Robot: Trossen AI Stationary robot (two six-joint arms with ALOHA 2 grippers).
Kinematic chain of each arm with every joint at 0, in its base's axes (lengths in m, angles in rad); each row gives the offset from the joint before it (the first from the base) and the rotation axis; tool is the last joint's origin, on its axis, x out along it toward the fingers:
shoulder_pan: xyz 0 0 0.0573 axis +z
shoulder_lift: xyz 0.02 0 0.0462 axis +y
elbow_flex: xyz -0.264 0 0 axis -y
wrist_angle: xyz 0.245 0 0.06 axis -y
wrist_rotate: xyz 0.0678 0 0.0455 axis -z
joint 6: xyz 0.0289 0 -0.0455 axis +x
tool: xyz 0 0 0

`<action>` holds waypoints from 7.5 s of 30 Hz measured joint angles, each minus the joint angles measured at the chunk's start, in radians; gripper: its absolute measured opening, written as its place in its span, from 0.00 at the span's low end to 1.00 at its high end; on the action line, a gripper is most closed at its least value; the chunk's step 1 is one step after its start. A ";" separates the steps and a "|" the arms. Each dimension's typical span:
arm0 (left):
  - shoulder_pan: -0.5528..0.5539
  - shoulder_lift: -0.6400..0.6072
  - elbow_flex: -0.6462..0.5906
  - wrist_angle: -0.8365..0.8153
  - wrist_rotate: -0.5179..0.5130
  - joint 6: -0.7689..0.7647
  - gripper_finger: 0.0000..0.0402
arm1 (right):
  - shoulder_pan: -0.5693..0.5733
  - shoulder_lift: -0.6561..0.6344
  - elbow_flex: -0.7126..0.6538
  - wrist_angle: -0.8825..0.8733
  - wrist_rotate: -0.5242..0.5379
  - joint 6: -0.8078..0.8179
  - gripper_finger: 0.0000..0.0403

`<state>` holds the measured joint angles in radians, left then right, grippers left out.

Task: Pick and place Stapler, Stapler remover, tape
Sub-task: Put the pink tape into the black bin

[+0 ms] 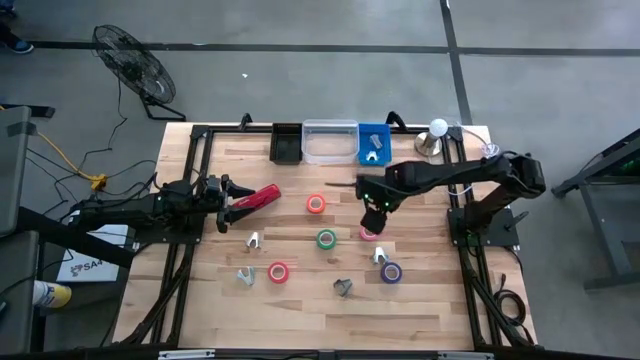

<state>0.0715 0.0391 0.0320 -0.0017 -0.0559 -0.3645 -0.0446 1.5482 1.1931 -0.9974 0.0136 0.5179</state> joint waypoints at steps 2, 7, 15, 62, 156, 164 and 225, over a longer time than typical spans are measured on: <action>0.000 0.000 0.000 0.000 0.000 0.000 0.72 | 0.028 0.000 0.000 0.000 -0.005 -0.042 0.56; 0.000 0.000 0.000 0.000 0.000 0.000 0.72 | 0.083 0.009 0.000 0.004 -0.006 -0.041 0.56; 0.000 0.000 0.000 0.000 0.000 0.000 0.72 | 0.144 0.087 0.000 0.059 0.001 -0.039 0.56; 0.000 0.000 0.000 0.000 0.000 0.000 0.72 | 0.211 0.158 -0.162 0.339 0.037 -0.159 0.70; 0.000 0.000 0.000 0.006 -0.033 0.000 0.72 | 0.222 0.220 -0.163 0.501 -0.013 0.115 0.08; 0.000 0.000 0.000 0.011 -0.064 0.000 0.72 | 0.214 0.070 -0.160 0.741 0.102 0.066 0.08; 0.000 0.940 0.677 0.289 -0.031 0.117 0.72 | 0.101 -0.084 -0.160 1.549 -0.108 -0.257 0.08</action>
<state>0.0715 0.9794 0.7093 0.2876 -0.0868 -0.2472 0.0559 1.4643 1.0328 0.5514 -0.0947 0.2611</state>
